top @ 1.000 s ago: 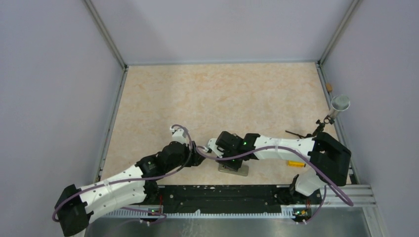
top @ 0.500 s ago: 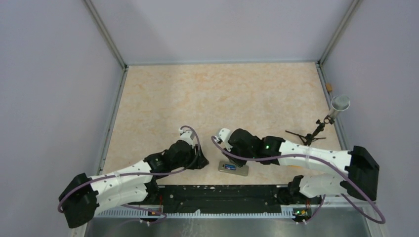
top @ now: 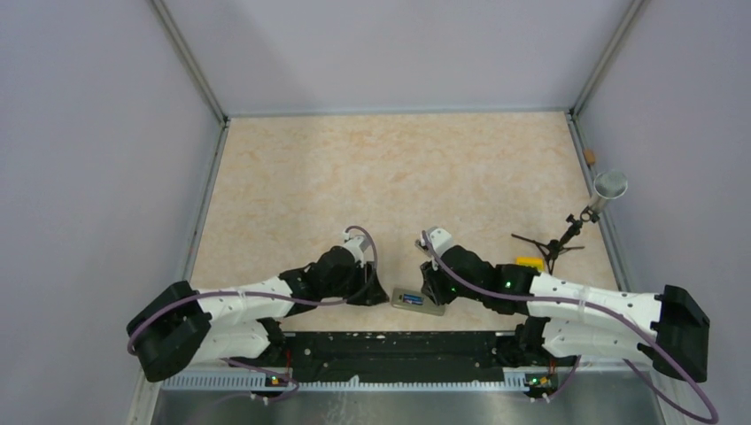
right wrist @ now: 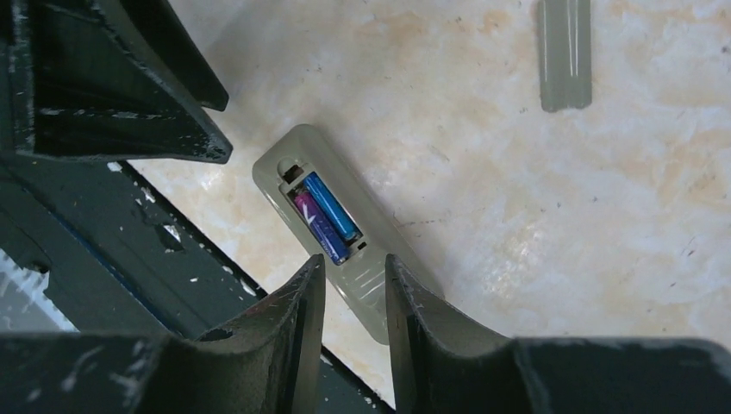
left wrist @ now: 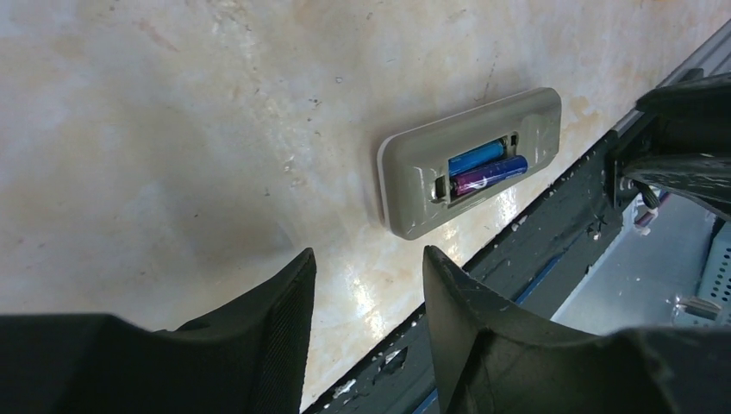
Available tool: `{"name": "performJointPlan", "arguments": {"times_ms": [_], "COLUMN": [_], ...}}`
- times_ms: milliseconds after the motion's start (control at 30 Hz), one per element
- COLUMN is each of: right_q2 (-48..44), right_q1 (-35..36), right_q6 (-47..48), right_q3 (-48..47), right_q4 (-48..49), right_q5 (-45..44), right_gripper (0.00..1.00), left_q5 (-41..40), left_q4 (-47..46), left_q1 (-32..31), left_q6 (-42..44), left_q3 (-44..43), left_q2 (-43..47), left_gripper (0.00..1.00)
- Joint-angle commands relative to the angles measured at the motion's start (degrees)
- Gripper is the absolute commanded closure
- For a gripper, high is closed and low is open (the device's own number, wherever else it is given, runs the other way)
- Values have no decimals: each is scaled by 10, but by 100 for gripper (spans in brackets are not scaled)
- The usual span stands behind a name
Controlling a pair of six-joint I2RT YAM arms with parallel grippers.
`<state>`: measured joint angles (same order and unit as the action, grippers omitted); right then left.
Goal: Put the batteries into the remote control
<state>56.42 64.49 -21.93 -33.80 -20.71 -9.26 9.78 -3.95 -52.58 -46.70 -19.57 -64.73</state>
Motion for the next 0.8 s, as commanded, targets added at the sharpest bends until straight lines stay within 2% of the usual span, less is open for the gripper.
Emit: {"name": "performJointPlan", "arguments": {"times_ms": [0,433,767], "right_q2": [-27,-11,7], "right_q1": [6,6,6], "right_q6": [-105,-147,-165], "right_q3": [23,48,56], "right_q4": [24,47,49], "right_q5": [-37,-6,-4], "right_gripper": [69,70,69], "left_q5": [32,76,76], "left_q4": [-73,-165,-214], "left_q1": [1,-4,-55], "left_q6": [3,-13,-43], "left_q3": [-20,-28,-28], "left_q2": [-21,-108,-138], "left_gripper": [50,54,56]}}
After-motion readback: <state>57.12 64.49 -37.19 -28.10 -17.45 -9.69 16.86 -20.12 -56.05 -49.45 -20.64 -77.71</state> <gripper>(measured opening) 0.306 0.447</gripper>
